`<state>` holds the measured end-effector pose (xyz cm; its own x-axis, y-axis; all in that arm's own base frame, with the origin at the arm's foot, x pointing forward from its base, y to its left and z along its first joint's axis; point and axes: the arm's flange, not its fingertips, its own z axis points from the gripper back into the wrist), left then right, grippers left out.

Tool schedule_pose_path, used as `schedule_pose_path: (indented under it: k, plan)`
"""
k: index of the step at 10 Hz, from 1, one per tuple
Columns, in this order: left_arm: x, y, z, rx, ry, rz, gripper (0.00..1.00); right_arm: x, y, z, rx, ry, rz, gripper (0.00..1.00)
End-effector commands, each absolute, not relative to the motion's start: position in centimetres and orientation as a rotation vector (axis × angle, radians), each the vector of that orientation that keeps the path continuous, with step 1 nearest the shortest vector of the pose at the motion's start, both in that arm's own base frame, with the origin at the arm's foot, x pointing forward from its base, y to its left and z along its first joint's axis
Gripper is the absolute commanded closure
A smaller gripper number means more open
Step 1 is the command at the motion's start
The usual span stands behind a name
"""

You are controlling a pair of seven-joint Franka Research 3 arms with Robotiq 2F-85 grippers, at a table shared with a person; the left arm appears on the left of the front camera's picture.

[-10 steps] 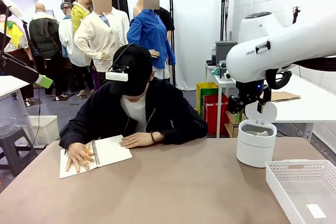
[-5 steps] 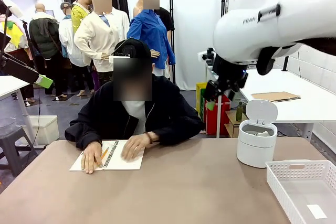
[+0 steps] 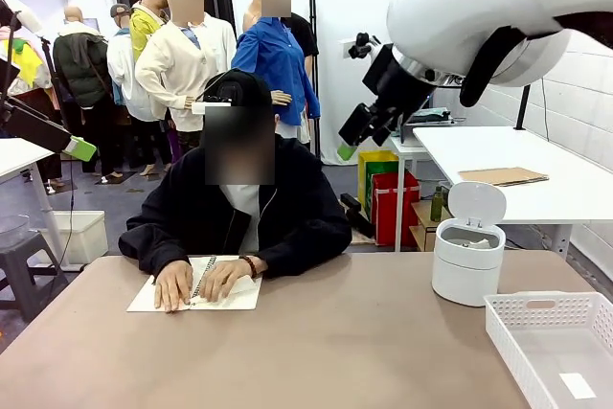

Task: Sort the paper based on its condition.
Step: If a person hands you a paper, place it in the Organizing basket , and if it's crumpled, put it in the Trash can.

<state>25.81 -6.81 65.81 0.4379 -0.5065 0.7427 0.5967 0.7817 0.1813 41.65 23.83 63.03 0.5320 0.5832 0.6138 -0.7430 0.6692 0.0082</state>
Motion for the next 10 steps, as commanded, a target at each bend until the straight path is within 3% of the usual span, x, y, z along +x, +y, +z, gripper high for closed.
schedule_pose_path:
  k: [1, 10]
  plan:
    - [25.8, -6.7, 65.8, -0.113, -0.883, -0.685, 0.0, 40.8, 23.4, 63.7, 0.327, -0.686, 0.837, 0.0]
    - [25.8, -6.7, 65.8, -0.113, -0.883, -0.685, 0.0, 39.0, 24.3, 66.8, 0.304, -0.733, 0.829, 0.0]
